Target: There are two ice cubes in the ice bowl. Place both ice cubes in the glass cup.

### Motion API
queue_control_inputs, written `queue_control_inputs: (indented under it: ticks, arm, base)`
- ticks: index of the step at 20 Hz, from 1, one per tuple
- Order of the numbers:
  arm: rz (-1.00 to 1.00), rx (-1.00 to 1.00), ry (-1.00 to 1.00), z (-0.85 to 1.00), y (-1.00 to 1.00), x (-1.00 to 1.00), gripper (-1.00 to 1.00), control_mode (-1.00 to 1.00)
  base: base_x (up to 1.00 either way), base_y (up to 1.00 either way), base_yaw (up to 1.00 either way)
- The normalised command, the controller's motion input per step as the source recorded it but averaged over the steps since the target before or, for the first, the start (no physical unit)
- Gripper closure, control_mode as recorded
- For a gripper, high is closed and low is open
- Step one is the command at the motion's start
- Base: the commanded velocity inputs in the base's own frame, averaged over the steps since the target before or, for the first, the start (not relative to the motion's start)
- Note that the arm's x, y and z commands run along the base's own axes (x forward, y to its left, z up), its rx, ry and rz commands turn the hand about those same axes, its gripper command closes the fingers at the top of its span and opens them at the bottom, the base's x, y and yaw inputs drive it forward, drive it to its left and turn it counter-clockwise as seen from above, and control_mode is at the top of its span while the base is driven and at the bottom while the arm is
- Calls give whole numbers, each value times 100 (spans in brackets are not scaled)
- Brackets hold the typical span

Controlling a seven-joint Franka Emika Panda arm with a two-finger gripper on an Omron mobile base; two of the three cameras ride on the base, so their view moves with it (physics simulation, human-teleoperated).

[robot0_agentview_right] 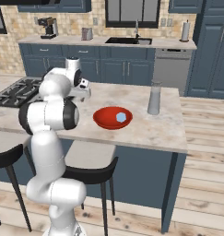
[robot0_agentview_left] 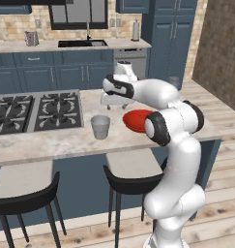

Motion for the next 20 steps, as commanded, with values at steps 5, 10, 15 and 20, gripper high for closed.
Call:
queue_control_inputs:
  ticks: [5,10,15,20]
  arm:
    - [1,0,5,-20,-100,-59,-100,-100]
    - [0,-1,0,-21,-100,-27,-100,-100]
    - [-8,0,7,-7,-99,8,-100,-100]
    - [-23,0,25,0,-67,46,-100,-100]
  base:
    - [0,0,0]
    - [0,0,0]
    - [0,0,0]
    - [0,0,0]
